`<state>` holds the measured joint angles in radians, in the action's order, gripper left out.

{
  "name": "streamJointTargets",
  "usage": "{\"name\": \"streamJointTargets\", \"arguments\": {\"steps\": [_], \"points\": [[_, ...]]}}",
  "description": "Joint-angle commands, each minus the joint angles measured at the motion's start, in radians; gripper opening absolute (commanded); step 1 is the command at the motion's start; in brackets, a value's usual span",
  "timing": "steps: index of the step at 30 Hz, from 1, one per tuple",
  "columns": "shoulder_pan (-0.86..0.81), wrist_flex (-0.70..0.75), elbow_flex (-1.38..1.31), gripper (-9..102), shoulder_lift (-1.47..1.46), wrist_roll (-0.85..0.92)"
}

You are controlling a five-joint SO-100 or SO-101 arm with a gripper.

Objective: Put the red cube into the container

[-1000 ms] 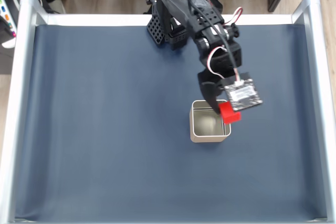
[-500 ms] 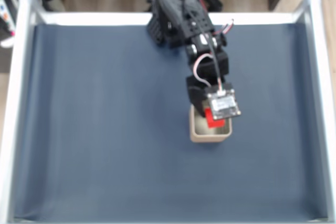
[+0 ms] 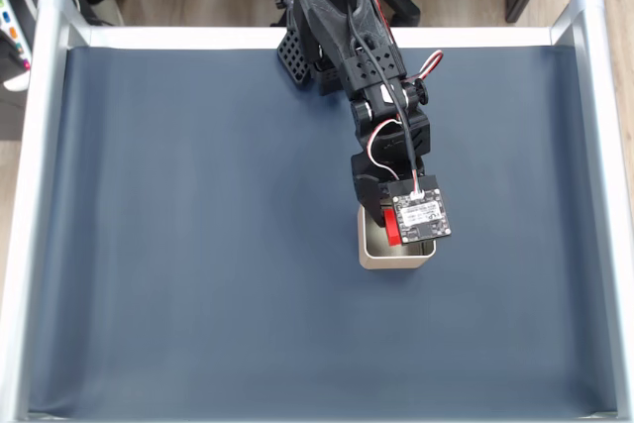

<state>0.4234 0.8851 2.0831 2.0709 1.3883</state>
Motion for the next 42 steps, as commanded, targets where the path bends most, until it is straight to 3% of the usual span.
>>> {"name": "streamJointTargets", "arguments": {"steps": [1,19,29,42], "points": [[0.003,-0.021,-0.005,0,0.0,-0.012],[0.006,-0.043,0.029,3,-0.002,-0.012],[0.002,-0.04,0.046,14,0.0,-0.015],[0.006,-0.043,0.06,20,0.014,-0.015]]}}
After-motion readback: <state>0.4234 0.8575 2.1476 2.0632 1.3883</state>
